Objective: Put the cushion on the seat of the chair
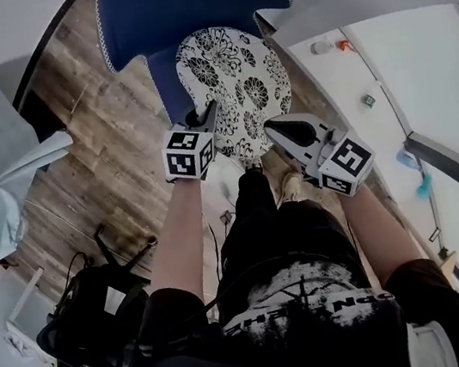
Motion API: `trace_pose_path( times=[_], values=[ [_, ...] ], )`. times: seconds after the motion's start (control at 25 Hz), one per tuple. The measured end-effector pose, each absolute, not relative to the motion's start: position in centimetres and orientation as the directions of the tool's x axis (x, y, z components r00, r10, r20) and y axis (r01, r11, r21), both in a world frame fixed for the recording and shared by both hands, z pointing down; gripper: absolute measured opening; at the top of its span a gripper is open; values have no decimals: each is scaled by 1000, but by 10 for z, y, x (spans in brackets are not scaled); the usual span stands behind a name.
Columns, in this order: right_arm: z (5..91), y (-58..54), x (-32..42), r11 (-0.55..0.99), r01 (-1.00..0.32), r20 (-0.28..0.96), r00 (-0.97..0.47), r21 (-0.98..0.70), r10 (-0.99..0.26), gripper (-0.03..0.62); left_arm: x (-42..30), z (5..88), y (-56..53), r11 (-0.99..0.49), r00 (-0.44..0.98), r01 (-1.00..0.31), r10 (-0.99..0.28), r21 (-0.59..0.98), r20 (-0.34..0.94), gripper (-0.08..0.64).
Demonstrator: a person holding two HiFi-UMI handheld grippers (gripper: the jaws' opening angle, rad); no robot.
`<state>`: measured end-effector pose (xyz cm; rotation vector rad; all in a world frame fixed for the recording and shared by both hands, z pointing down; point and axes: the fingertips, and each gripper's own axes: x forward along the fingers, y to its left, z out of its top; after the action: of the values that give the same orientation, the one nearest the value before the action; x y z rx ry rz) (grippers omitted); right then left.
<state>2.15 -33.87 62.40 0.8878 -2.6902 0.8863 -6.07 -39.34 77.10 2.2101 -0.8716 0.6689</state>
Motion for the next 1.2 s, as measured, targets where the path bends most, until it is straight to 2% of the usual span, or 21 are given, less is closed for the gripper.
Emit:
trace_pose_path(
  times=[0.36, 0.72, 1.04, 1.08, 1.16, 1.2],
  values=[
    [669, -318, -1, 662, -536, 417, -839, -524, -349, 18, -131, 852, -377, -398, 527, -839, -422, 372, 738, 23],
    [692, -331, -41, 718, -459, 381, -880, -523, -285, 18, -166, 914, -381, -320, 410, -901, -406, 293, 817, 23],
    [715, -308, -45, 696, -458, 417, -875, -553, -245, 18, -174, 943, -378, -230, 406, -912, -385, 340, 829, 25],
    [718, -306, -44, 694, -461, 427, -872, -554, -239, 18, -175, 945, -378, -236, 404, -912, -384, 335, 830, 32],
    [723, -303, -45, 693, -462, 439, -869, -553, -228, 18, -180, 947, -377, -250, 382, -920, -389, 303, 838, 166],
    [724, -303, -46, 694, -460, 440, -869, -553, -225, 18, -184, 947, -378, -251, 364, -926, -396, 282, 843, 203]
  ],
)
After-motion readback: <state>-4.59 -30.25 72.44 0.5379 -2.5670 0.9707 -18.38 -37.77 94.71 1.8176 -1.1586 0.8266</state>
